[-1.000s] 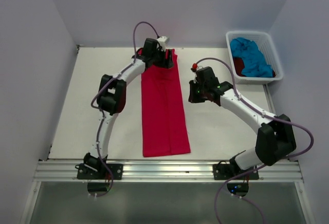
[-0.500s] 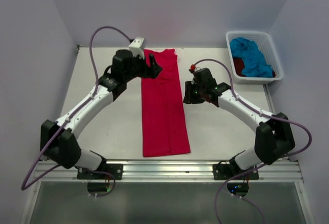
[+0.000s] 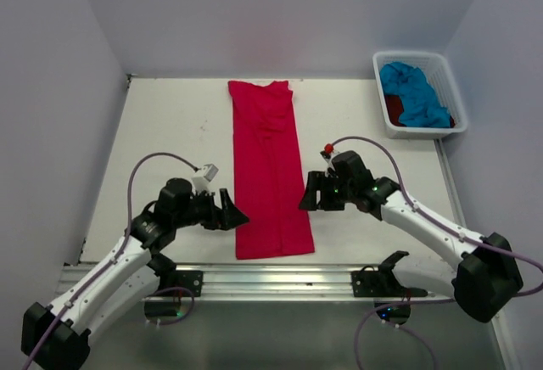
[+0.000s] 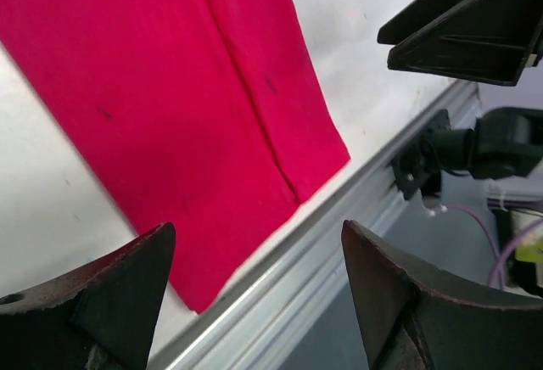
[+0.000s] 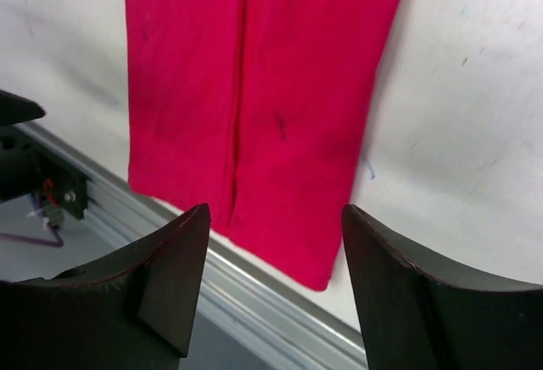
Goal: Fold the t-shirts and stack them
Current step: Grab the bottom of the folded rectangular tshirt with both arms
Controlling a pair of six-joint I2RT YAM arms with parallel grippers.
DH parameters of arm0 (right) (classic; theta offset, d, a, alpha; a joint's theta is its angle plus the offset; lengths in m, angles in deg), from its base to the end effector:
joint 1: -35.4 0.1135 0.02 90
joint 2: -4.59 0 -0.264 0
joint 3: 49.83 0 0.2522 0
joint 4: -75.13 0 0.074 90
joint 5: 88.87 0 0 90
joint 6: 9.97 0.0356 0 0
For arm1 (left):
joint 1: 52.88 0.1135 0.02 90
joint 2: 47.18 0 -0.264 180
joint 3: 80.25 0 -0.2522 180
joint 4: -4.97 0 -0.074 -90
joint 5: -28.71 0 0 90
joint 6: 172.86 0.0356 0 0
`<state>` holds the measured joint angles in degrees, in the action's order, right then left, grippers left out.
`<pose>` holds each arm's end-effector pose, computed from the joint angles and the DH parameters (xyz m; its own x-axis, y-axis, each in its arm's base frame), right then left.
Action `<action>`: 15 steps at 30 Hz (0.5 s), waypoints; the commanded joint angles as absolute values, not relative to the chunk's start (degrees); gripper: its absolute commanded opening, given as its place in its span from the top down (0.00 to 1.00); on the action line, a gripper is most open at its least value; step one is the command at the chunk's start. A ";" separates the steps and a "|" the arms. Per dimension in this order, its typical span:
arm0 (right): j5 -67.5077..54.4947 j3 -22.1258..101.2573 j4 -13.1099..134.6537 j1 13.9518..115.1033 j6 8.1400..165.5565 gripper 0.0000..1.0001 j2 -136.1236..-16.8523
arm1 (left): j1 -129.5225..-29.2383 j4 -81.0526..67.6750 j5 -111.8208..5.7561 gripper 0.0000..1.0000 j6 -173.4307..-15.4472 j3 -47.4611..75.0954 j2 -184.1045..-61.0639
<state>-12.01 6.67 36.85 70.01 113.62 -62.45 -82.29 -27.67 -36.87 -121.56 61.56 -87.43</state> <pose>0.1901 0.1410 0.2287 -0.8902 0.0403 -0.4538 -0.2207 0.8333 0.5068 0.1304 -0.0904 0.2144 -0.8517 -0.1734 -0.4945 0.2700 0.6636 -0.6977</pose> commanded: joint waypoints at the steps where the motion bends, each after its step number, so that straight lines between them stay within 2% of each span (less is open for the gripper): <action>1: -15.91 1.47 40.36 72.05 120.19 0.32 -57.03 | -82.59 -28.92 -29.84 0.16 -128.20 67.78 -81.56; 4: -17.93 -3.54 43.16 73.02 124.23 0.32 -54.04 | -82.59 -28.39 -27.03 0.16 -132.77 73.84 -77.25; 7: -17.85 -7.67 44.92 73.81 127.58 0.32 -52.36 | -82.59 -31.89 -29.20 0.16 -134.19 75.70 -73.81; 10: -16.54 -10.22 45.46 73.98 129.51 0.33 -51.22 | -82.59 -36.21 -30.18 0.17 -133.22 76.40 -75.47; 15: -12.50 -11.02 44.23 74.25 130.83 0.34 -51.13 | -82.59 -34.37 -30.18 0.18 -132.69 77.90 -79.77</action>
<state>-14.81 -11.27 42.30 73.84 128.06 -51.98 -82.33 -34.35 -30.92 -131.81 76.95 -77.88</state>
